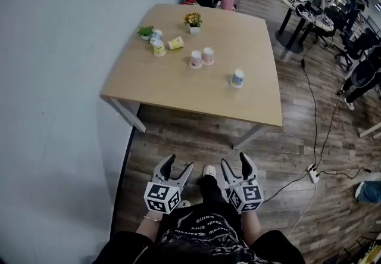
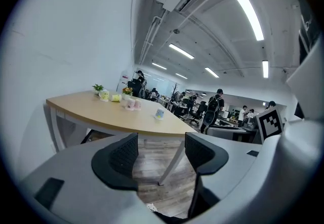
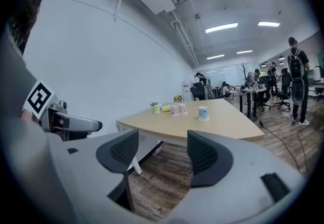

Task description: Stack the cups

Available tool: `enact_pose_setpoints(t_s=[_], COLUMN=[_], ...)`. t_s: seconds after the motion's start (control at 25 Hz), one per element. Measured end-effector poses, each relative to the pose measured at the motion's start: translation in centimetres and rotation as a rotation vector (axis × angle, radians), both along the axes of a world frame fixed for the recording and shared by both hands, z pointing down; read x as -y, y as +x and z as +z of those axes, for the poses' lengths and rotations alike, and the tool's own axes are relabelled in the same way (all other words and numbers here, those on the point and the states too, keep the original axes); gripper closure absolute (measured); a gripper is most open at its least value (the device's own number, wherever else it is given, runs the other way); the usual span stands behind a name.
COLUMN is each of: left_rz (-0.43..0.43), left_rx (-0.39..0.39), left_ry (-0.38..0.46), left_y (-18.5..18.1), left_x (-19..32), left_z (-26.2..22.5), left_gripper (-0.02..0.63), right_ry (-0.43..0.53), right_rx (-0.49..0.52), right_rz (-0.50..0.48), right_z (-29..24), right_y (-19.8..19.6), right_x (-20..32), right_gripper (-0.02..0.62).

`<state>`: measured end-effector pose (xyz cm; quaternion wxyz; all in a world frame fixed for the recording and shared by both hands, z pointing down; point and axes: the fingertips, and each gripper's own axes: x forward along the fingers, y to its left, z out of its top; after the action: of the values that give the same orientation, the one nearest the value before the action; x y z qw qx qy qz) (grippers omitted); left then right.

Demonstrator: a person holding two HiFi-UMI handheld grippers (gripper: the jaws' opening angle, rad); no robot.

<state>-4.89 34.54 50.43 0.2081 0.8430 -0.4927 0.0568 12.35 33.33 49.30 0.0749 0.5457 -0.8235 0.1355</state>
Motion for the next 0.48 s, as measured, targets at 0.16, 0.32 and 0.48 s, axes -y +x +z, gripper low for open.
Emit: enact_pose_setpoints(t_s=[0.16, 0.32, 0.48], left_rz=[-0.037, -0.072, -0.081], left_rx=[-0.003, 0.000, -0.014], left_ry=[-0.030, -0.044, -0.036], left_y=[1.1, 3.0, 5.1], left_x=[4.0, 8.3, 12.5], left_z=[0.4, 0.4, 0.2], left_gripper=[0.308, 0.308, 0.308], right_ry=[-0.016, -0.032, -0.066], right_rx=[0.005, 0.009, 0.122], right_rz=[-0.038, -0.102, -0.128], right_z=[0.6, 1.0, 1.0], right_y=[0.9, 1.5, 2.3], right_x=[5.1, 9.4, 14.0], right_gripper=[0.283, 0.283, 0.282])
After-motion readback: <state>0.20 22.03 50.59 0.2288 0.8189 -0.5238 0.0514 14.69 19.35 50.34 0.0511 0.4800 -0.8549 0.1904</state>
